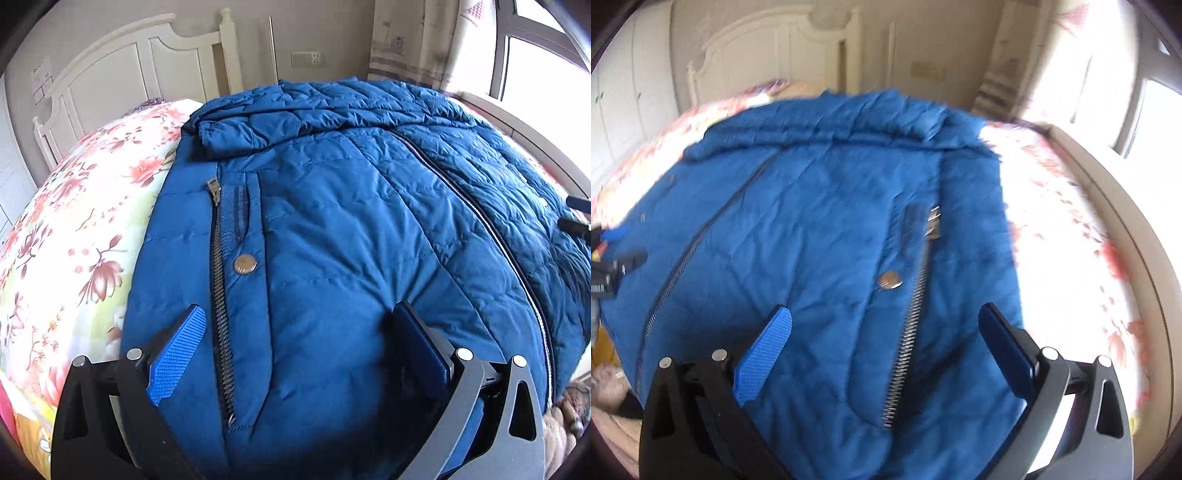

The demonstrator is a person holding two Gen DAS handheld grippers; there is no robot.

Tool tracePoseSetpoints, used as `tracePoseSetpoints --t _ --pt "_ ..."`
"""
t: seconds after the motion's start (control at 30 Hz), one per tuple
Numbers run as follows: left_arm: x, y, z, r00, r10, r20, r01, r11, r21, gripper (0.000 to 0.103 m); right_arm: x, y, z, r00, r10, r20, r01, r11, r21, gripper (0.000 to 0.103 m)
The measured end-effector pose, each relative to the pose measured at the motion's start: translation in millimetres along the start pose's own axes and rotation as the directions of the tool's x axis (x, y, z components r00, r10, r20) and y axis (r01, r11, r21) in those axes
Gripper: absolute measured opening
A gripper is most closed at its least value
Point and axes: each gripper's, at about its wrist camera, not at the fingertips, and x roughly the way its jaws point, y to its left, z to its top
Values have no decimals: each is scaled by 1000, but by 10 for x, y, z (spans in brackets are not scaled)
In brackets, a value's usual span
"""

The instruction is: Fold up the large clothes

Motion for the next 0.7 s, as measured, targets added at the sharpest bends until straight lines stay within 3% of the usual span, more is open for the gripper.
tracePoseSetpoints --t 0.07,0.13,0.2,0.23,0.3,0.47,0.57,0.7 --pt "-23 42 -38 1000 -14 -10 14 1000 3 99 114 -41 -94 998 -20 -65 19 1000 -16 100" --pt "-69 81 -85 1000 -21 -20 21 1000 15 99 96 -98 -185 999 20 -43 -20 1000 15 100" --pt "-215 163 -129 1000 26 3 -26 1000 -4 99 31 -103 -204 999 24 -42 -24 1000 3 100" --pt "-325 246 -161 998 47 35 -46 998 -31 99 -25 -112 -214 999 22 -38 -22 1000 -9 100" --pt "-545 496 -255 996 26 80 -18 995 -103 99 -128 -161 -249 1000 7 -22 -7 1000 -13 100" --pt "-737 1093 -638 996 -35 76 55 959 -278 98 -226 -466 -439 999 5 -42 -3 998 67 100" --pt "-763 1110 -806 993 -83 88 105 951 -290 98 -253 -591 -605 997 61 -55 -53 991 125 100" --pt "-680 841 -864 988 -132 84 150 957 -250 98 -369 -579 -762 996 84 -43 -79 990 119 100"
